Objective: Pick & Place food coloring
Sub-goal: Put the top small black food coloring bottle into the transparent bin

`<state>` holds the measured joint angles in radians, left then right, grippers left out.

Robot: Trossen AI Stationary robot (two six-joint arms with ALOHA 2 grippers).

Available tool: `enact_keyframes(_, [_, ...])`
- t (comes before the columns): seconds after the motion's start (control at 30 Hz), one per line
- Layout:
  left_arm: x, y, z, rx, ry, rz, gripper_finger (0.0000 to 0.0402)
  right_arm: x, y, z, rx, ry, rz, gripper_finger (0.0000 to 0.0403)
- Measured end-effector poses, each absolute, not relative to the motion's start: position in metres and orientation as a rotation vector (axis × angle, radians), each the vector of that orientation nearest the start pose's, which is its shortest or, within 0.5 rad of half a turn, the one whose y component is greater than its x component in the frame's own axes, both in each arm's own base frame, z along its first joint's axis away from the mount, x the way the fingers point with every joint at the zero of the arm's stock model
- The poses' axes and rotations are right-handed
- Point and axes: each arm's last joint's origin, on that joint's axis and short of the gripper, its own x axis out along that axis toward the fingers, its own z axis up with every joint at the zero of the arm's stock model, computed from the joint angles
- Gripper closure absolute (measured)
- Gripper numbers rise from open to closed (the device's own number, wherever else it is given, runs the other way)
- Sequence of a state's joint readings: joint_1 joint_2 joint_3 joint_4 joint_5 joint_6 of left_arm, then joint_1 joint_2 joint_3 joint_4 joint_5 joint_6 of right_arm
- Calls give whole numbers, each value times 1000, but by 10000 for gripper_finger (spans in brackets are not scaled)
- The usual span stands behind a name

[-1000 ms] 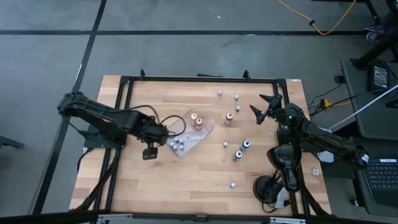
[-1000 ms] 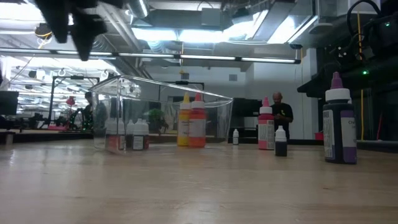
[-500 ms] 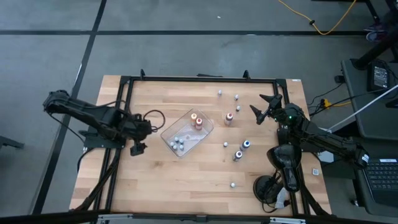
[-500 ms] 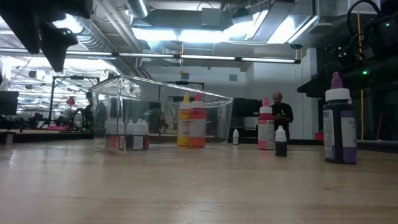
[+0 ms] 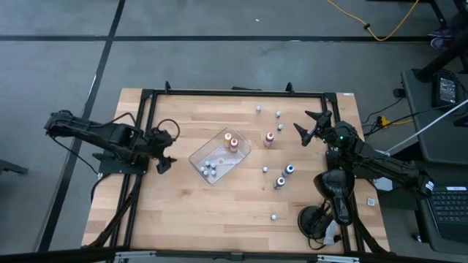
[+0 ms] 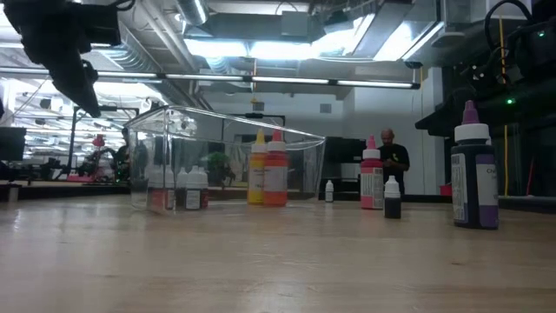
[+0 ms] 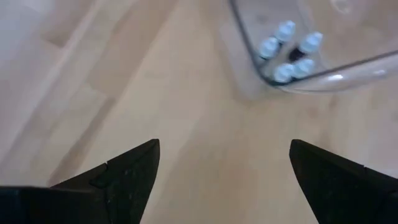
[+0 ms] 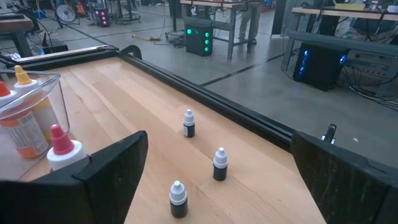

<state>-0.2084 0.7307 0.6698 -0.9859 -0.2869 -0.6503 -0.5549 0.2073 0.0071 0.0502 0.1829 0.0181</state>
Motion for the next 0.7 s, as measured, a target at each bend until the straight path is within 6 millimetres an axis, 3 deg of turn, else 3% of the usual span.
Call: enact_keyframes(0.7, [105, -4, 213, -349, 471, 614, 237, 90, -62, 154, 46, 144, -738, 8])
